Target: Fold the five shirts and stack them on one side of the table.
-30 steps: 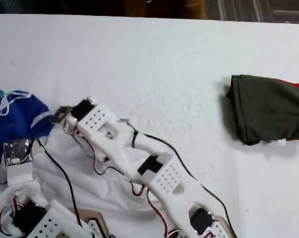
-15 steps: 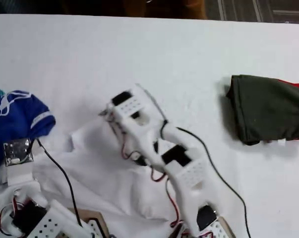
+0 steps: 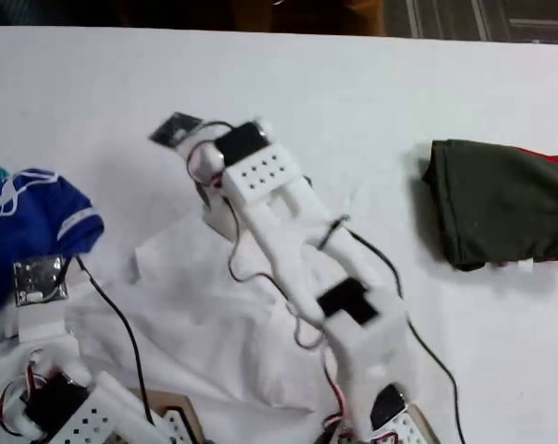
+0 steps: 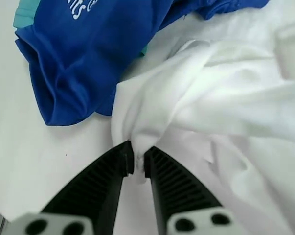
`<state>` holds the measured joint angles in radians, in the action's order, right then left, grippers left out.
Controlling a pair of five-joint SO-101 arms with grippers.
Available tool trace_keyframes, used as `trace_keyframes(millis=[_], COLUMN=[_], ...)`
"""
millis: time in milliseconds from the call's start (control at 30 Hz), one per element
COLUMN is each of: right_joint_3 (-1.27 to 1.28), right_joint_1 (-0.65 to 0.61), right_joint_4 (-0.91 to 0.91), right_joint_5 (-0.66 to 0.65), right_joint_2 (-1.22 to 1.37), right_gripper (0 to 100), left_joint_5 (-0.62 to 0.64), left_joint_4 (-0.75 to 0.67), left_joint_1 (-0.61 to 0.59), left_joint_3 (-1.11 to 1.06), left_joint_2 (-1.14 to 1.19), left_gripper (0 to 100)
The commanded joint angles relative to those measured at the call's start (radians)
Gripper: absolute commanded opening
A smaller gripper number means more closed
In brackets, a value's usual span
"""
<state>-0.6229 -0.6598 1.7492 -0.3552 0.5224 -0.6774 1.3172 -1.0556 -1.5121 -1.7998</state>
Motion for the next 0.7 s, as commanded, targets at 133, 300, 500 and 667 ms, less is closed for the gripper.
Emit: trace_keyframes(millis=[133,300,500,667], right_joint_3=[-0.647,-0.772,-0.746,-0.686], right_joint_1=[-0.013,-0.042,-0.065,-0.048], right_joint_4=[0.022,0.019,0.01,0.012], right_joint_5=[-0.012,-0.094,-0.252,-0.321], right_joint_2=[0.469,0.541,0.565,0.634], right_gripper=[14.0,14.0,14.0,14.0], left_joint_5=[0.005,0.003,0.003,0.003], left_joint_4=[-0.002,-0.002,-0.002,-0.002], left_joint_1=[0.011,0.011,0.012,0.009], left_joint_3=[0.005,0.005,0.005,0.005], left_joint_2=[-0.021,-0.021,-0.021,-0.023], left_gripper=[3,3,3,3])
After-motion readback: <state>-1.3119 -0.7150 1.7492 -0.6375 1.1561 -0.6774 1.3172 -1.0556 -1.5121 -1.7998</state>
